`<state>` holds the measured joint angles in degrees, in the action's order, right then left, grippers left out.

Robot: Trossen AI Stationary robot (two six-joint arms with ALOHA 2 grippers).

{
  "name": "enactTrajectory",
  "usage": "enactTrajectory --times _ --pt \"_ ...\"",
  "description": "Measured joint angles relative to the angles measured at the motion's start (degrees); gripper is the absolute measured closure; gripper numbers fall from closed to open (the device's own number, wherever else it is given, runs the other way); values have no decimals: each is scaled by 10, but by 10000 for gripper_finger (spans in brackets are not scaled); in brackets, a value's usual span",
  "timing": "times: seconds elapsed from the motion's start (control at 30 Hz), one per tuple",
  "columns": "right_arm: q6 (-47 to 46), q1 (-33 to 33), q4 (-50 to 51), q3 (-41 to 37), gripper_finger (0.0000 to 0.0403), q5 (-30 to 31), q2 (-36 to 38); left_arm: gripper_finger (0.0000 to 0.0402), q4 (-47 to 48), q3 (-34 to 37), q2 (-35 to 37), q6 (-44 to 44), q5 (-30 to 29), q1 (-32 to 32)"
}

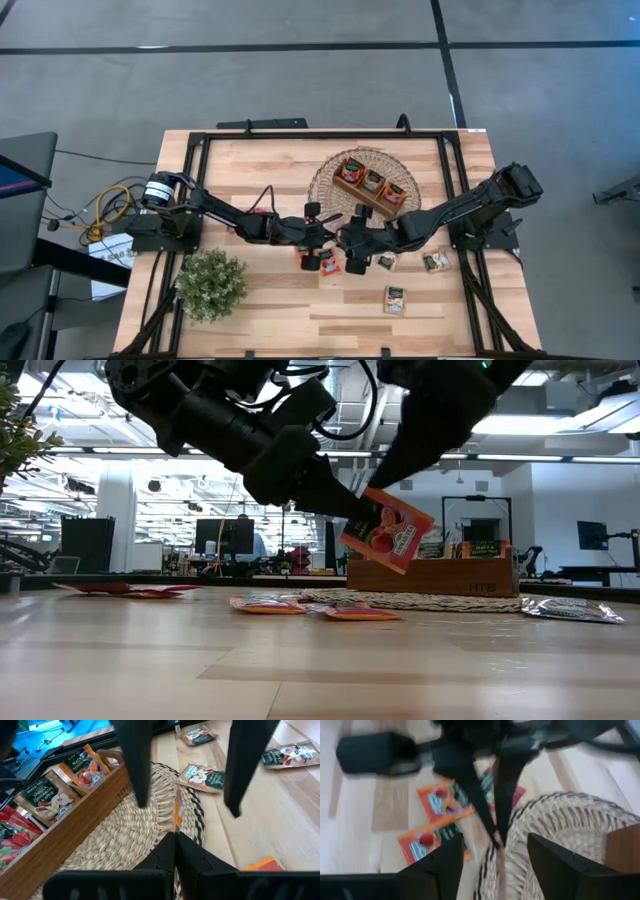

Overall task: Pick & Place Tea
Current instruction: Put the orange tea bag into the right section of the wooden organizer

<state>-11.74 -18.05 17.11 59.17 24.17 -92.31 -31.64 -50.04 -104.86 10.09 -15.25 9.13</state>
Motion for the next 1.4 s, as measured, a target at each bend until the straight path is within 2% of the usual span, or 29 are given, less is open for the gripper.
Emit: enactTrajectory --times 0.43,0.53,0.63,0.77,0.93,1.0,1.13,1.23,1.4 --pt "47 2 6 -1 390 5 -26 401 33 -19 0 -3 0 3" --pt "24 -7 13 -1 396 33 -22 394 33 -19 2 -2 0 3" --pt "-19 -15 35 -3 401 71 -21 368 73 -19 20 0 -1 3" --pt "-124 -38 81 -31 402 160 -10 312 135 -19 57 -2 -32 4" --pt "-330 -102 162 -93 402 332 58 261 175 -20 82 -4 -112 3" --pt "-418 -131 203 -129 403 392 103 254 177 -20 85 -5 -124 3" --pt "-564 -179 224 -212 403 493 178 252 178 -20 85 -5 -126 3" --pt "-639 -188 208 -276 403 536 218 255 176 -20 85 -4 -128 3" --pt "-718 -168 156 -356 403 591 233 257 157 -20 85 9 -130 3"
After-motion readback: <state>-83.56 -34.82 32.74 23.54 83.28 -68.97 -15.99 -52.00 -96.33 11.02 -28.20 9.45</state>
